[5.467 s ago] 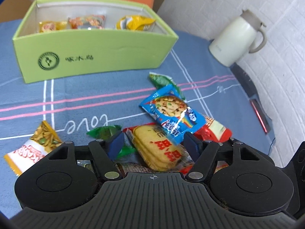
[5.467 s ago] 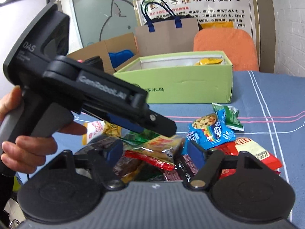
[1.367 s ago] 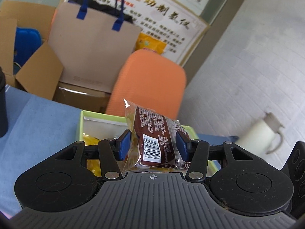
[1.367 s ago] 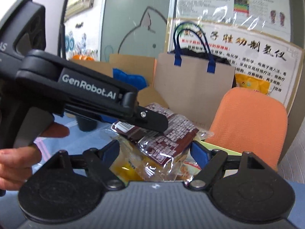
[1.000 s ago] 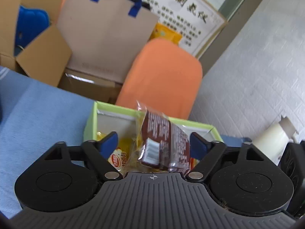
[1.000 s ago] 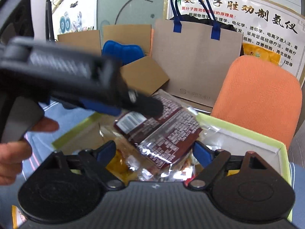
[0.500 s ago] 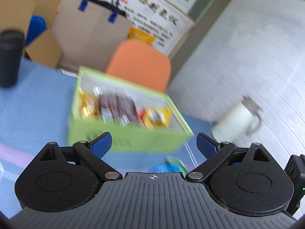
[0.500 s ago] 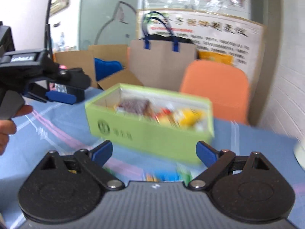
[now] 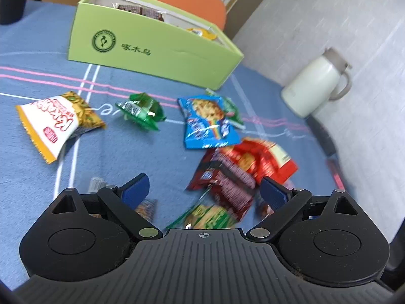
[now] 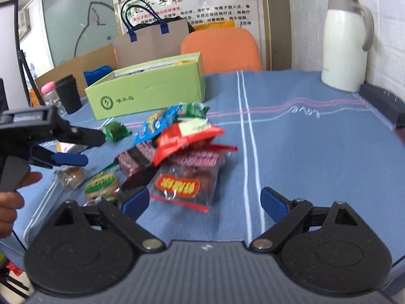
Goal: Organize snacks
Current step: 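Grasp the green-wrapped biscuit packet with the left gripper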
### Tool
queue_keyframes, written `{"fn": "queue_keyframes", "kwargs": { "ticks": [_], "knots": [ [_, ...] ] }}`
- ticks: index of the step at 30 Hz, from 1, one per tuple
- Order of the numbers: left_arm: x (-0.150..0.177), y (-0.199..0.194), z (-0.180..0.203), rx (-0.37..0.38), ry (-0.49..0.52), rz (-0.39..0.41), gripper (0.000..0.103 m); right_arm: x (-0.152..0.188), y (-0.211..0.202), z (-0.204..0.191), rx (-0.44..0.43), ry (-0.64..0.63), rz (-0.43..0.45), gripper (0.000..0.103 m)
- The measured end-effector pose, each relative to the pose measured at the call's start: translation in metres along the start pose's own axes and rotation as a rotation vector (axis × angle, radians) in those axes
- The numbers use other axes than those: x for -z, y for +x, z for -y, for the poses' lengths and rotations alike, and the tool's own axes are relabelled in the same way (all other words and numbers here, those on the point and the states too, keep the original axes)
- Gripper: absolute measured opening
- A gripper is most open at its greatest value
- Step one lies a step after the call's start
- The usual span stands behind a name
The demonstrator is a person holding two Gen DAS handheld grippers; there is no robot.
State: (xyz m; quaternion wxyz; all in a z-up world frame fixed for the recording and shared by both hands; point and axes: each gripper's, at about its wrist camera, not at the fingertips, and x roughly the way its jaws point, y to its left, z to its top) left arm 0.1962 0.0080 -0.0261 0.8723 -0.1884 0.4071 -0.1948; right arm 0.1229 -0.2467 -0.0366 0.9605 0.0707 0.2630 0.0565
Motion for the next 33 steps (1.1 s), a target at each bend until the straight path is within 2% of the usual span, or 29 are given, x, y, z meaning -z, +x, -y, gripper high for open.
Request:
{"fn": "queue_keyframes", "kwargs": {
  "ticks": [2,5,9,12,14,19,22,24,29,33],
  "knots": [
    [0.004,0.0,0.007,-0.031,0.033,0.0,0.084,0.003,0.001,-0.001,-0.03,-0.017,0.004,0.093],
    [0.011,0.004,0.022,-0.089,0.109,0.003,0.084,0.002,0.005,-0.002,-0.02,-0.037,0.02,0.093],
    [0.021,0.015,0.037,-0.187,0.219,-0.005,0.083,0.002,0.005,0.005,-0.038,-0.006,0.023,0.093],
    [0.027,0.019,0.035,-0.214,0.249,-0.024,0.08,0.002,-0.002,0.004,-0.066,0.001,0.034,0.093],
    [0.026,0.013,0.028,-0.196,0.242,-0.029,0.078,0.001,-0.011,-0.005,-0.13,-0.026,0.039,0.093],
    [-0.001,-0.014,0.007,-0.079,0.126,0.0,0.076,0.003,-0.011,-0.044,-0.29,-0.13,-0.003,0.093],
    [-0.002,-0.026,0.007,0.017,0.051,-0.053,0.076,0.007,0.008,-0.067,-0.3,-0.209,-0.038,0.093],
    [0.007,-0.029,0.011,0.056,0.009,-0.112,0.075,0.009,0.017,-0.078,-0.288,-0.252,-0.051,0.093],
    [0.021,-0.011,0.018,0.015,-0.016,-0.197,0.066,0.008,0.032,-0.086,-0.296,-0.277,-0.081,0.093],
    [0.015,0.004,0.013,0.013,-0.051,-0.208,0.061,0.006,0.039,-0.09,-0.285,-0.318,-0.074,0.09]
  ]
}}
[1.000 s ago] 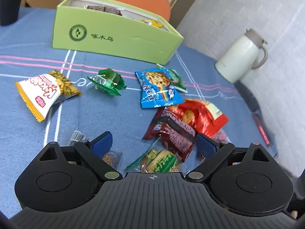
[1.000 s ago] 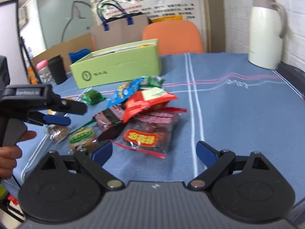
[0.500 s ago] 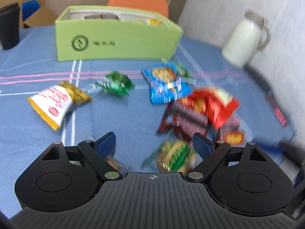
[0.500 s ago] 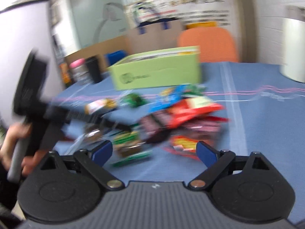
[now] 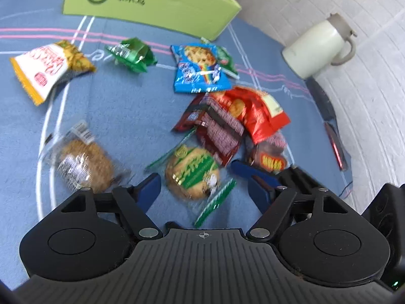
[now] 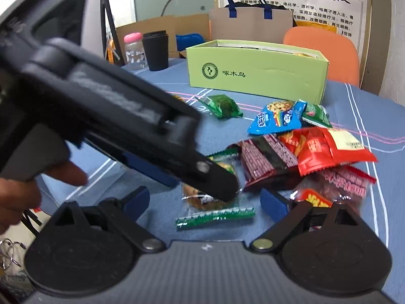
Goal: Organize snacks
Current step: 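Grasp the green-wrapped biscuit packet with the left gripper, then carry the green biscuit packet over the green box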
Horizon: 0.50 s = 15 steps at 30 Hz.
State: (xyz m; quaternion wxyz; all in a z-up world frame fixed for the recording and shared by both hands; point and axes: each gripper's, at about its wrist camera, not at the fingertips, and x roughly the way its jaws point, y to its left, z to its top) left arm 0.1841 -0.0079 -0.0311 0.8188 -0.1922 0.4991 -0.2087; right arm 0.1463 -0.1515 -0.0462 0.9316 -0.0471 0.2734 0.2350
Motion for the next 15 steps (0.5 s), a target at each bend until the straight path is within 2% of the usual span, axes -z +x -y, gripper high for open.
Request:
{"fn": "queue_keyframes", "kwargs": {
  "ticks": [1,2,4,6,7,10,15],
  "knots": [
    [-0.001,0.001,0.0,-0.004,-0.002,0.0,0.061,0.0,0.003,0.001,-0.005,0.0,-0.007,0.083],
    [-0.001,0.0,0.0,-0.008,-0.005,0.003,0.058,0.002,0.005,0.001,-0.01,0.0,-0.015,0.081],
    [0.0,-0.001,-0.001,-0.028,0.005,0.015,0.046,0.004,0.003,-0.003,0.026,-0.03,0.003,0.072],
    [0.001,-0.003,-0.001,-0.067,0.023,0.027,0.015,0.005,0.0,-0.002,0.02,0.001,0.008,0.07],
    [0.002,-0.004,-0.004,-0.075,0.024,0.03,0.015,0.006,-0.002,-0.001,0.017,0.019,0.013,0.068],
    [0.003,-0.014,-0.009,-0.034,0.0,0.039,0.014,0.005,-0.012,0.002,0.0,0.063,0.03,0.067],
    [-0.01,-0.038,0.003,-0.023,0.038,0.117,0.015,-0.01,-0.027,0.0,-0.018,0.061,0.089,0.067]
  ]
}}
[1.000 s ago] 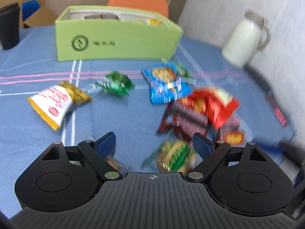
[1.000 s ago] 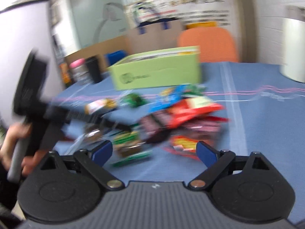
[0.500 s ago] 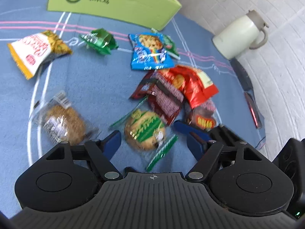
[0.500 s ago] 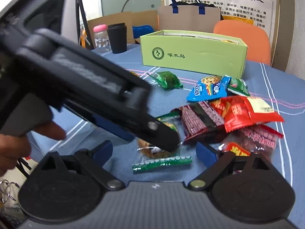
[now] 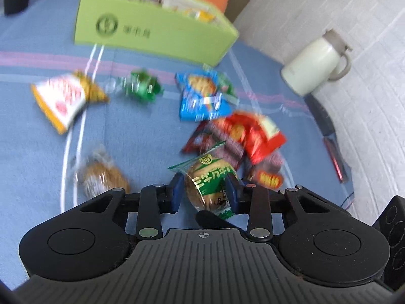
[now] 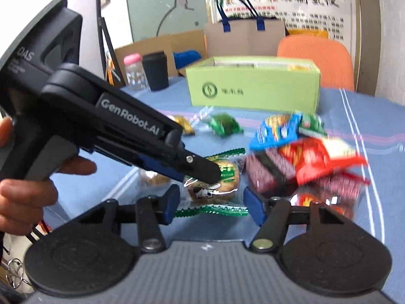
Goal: Organize snacks
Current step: 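Carry the green biscuit packet over the green box, then lower the green biscuit packet into the box and open the left gripper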
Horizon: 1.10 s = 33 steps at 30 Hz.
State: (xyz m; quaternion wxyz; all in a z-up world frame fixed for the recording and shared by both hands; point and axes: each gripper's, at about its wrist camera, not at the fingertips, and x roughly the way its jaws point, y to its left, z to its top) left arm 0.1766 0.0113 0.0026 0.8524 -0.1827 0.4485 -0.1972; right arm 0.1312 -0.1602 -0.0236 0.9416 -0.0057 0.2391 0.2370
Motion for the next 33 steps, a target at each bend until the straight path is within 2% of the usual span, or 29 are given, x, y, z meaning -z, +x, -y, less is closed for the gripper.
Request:
{"fn": "queue_keyframes", "kwargs": {
  "ticks": [5,11,16,19,22,23,24,25,26,27,31,32,33],
  "knots": [
    [-0.056,-0.008,0.009,0.006,0.048,0.118,0.015,-0.045,0.013,0.008,0.018,-0.08,0.092,0.067],
    [-0.152,0.019,0.002,0.016,0.041,0.195,0.017,-0.123,0.067,0.044,0.067,-0.148,0.138,0.067],
    [-0.22,0.054,-0.008,-0.022,0.038,0.207,0.016,-0.178,0.124,0.08,0.099,-0.172,0.1,0.067],
    [-0.242,0.076,-0.018,-0.064,0.045,0.194,0.016,-0.198,0.159,0.097,0.094,-0.166,0.05,0.067],
    [-0.251,0.097,-0.031,-0.08,0.046,0.164,0.021,-0.205,0.19,0.111,0.09,-0.162,0.008,0.067],
    [-0.252,0.102,-0.034,-0.086,0.048,0.164,0.028,-0.205,0.197,0.114,0.084,-0.154,0.002,0.067],
    [-0.253,0.103,-0.036,-0.09,0.053,0.17,0.042,-0.204,0.201,0.117,0.078,-0.143,0.0,0.069],
    [-0.252,0.101,-0.038,-0.098,0.058,0.186,0.049,-0.204,0.204,0.12,0.077,-0.133,0.002,0.076],
    [-0.25,0.097,-0.037,-0.107,0.063,0.21,0.062,-0.203,0.203,0.121,0.08,-0.126,0.012,0.088],
    [-0.247,0.091,-0.037,-0.116,0.071,0.237,0.069,-0.201,0.199,0.123,0.086,-0.119,0.028,0.094],
    [-0.235,0.061,-0.027,-0.131,0.103,0.314,0.076,-0.196,0.17,0.125,0.082,-0.08,0.085,0.094],
    [-0.23,0.053,-0.024,-0.127,0.11,0.328,0.078,-0.196,0.163,0.125,0.08,-0.075,0.095,0.096],
    [-0.223,0.044,-0.021,-0.122,0.117,0.341,0.079,-0.195,0.155,0.123,0.083,-0.074,0.105,0.103]
  ]
}}
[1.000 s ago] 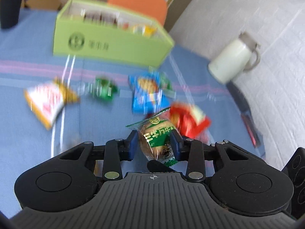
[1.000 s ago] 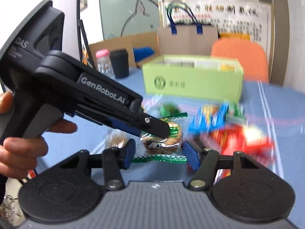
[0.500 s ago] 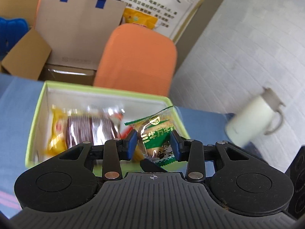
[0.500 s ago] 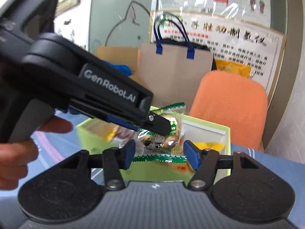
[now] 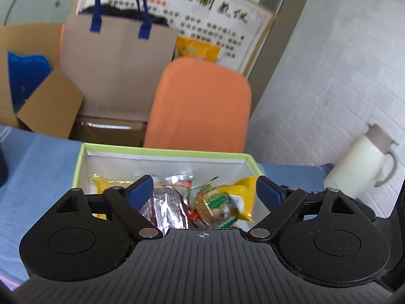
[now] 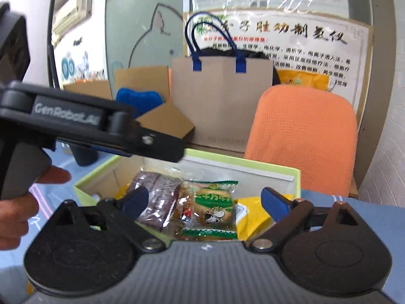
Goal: Organize snacks
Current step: 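Lower the green biscuit packet into the box and open the left gripper, then grasp the round bread packet with QR label using the left gripper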
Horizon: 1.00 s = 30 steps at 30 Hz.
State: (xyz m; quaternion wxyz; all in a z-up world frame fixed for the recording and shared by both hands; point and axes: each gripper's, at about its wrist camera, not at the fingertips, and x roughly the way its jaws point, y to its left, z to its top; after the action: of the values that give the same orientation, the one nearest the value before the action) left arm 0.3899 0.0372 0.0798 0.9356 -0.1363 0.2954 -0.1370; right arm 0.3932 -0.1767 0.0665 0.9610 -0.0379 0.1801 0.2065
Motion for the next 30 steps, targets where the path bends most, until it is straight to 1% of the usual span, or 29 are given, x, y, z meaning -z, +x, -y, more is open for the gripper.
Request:
{"fn": "queue_keyframes", "kwargs": {
  "ticks": [1,3,6,8,10,12,13,16,18,21,22,24,27,30],
  "knots": [
    [0.004,-0.011,0.003,0.003,0.007,0.013,0.08,0.001,-0.011,-0.003,0.003,0.0,0.008,0.103],
    [0.017,-0.036,0.007,0.004,0.027,0.04,0.085,0.003,-0.032,-0.014,0.031,-0.009,0.022,0.103],
    [0.04,-0.072,0.011,-0.001,0.048,0.068,0.088,0.017,-0.069,-0.034,0.043,-0.028,0.042,0.103],
    [0.058,-0.094,0.01,-0.003,0.045,0.072,0.089,0.031,-0.089,-0.047,0.016,-0.033,0.037,0.103],
    [0.077,-0.112,0.008,-0.003,0.036,0.065,0.089,0.05,-0.109,-0.062,-0.034,-0.018,0.032,0.103],
    [0.099,-0.125,0.003,-0.023,0.027,0.043,0.089,0.073,-0.121,-0.078,-0.093,-0.003,0.002,0.103],
    [0.112,-0.131,-0.001,-0.043,0.014,0.03,0.089,0.085,-0.125,-0.087,-0.107,0.002,-0.019,0.103],
    [0.152,-0.143,-0.017,-0.068,-0.051,-0.04,0.089,0.12,-0.132,-0.116,-0.13,0.005,-0.079,0.103],
    [0.174,-0.147,-0.029,-0.069,-0.12,-0.093,0.089,0.14,-0.134,-0.131,-0.174,0.021,-0.119,0.103],
    [0.198,-0.152,-0.041,-0.061,-0.21,-0.154,0.085,0.158,-0.133,-0.145,-0.228,0.066,-0.163,0.103],
    [0.201,-0.152,-0.042,-0.057,-0.219,-0.166,0.085,0.161,-0.132,-0.148,-0.237,0.076,-0.168,0.103],
    [0.206,-0.148,-0.041,-0.067,-0.201,-0.189,0.082,0.162,-0.124,-0.154,-0.235,0.083,-0.178,0.102],
    [0.211,-0.141,-0.039,-0.087,-0.182,-0.217,0.082,0.162,-0.111,-0.165,-0.222,0.072,-0.202,0.102],
    [0.218,-0.138,-0.042,-0.082,-0.189,-0.237,0.082,0.166,-0.105,-0.171,-0.21,0.062,-0.215,0.102]
  ]
}}
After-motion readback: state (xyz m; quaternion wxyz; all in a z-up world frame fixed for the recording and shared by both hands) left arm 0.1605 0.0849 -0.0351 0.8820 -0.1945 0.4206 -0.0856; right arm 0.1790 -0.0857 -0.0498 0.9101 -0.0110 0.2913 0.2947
